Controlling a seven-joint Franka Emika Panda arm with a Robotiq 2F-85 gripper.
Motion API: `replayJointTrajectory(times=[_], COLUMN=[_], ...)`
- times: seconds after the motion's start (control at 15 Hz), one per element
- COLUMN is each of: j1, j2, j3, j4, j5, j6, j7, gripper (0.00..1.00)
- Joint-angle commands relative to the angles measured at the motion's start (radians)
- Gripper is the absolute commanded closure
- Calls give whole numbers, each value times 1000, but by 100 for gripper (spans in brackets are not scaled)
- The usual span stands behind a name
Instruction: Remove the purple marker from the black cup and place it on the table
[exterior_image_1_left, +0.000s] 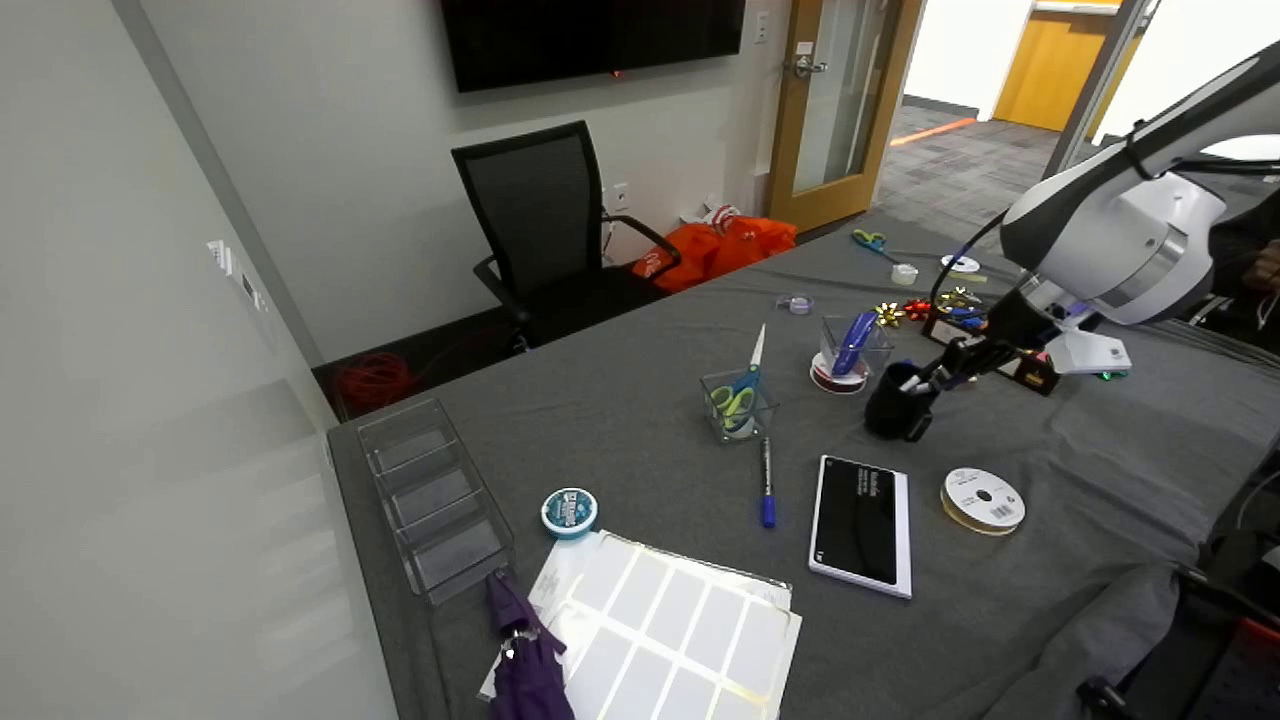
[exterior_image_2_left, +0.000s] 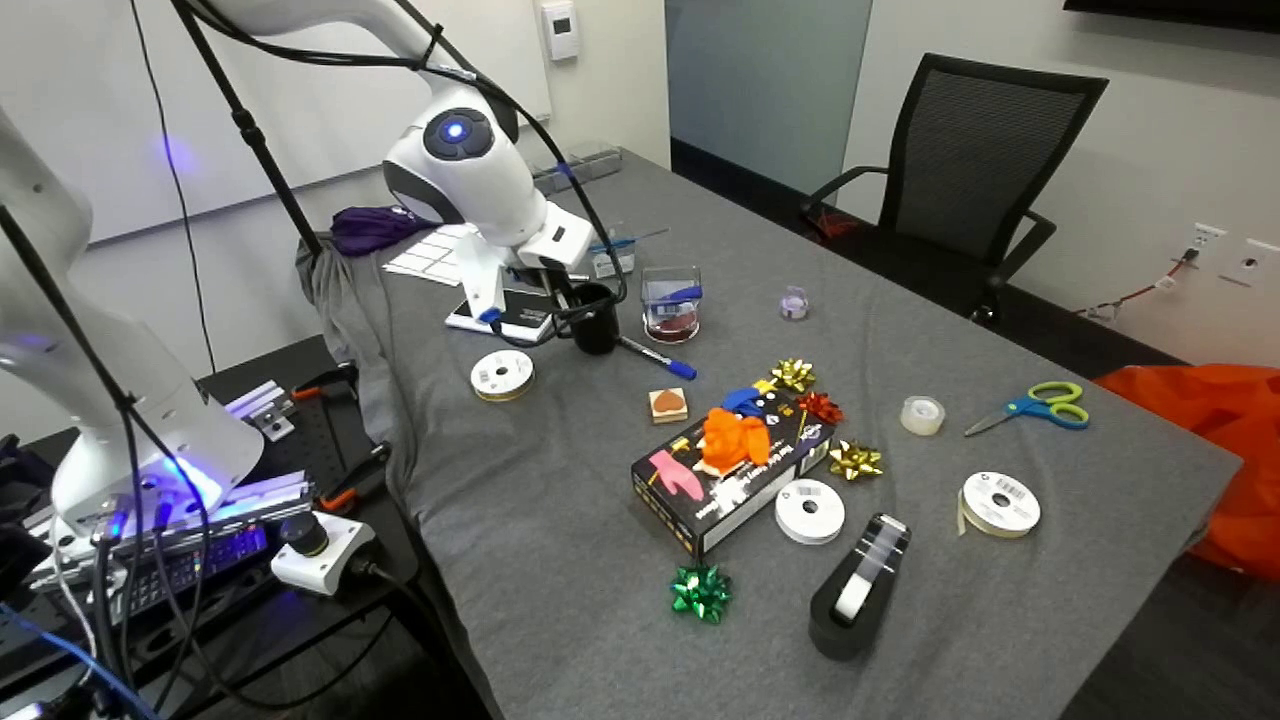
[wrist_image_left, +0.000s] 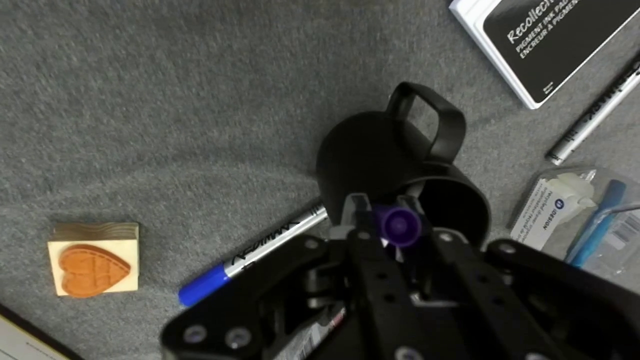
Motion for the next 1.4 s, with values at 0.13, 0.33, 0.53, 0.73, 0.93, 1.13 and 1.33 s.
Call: replayJointTrajectory(times=[0.13,0.33,0.53,0.73,0.93,1.13,1.33], j1=[13,35,46,48,36,-8,1], j2=[-96,-137,-175,-220,-291,-401,-485], j3=[6,1,0,-5,-16,-67,-197], j4=[-78,-110,-132,-154,-185,-215,-203], j5=[12,-14,-28,-51,-102,-242,-357], j6=[8,15,4,-24,-82,-241,-393], j7=[21,88,135,171,204,226,207], gripper=[96,96,96,96,96,96,96])
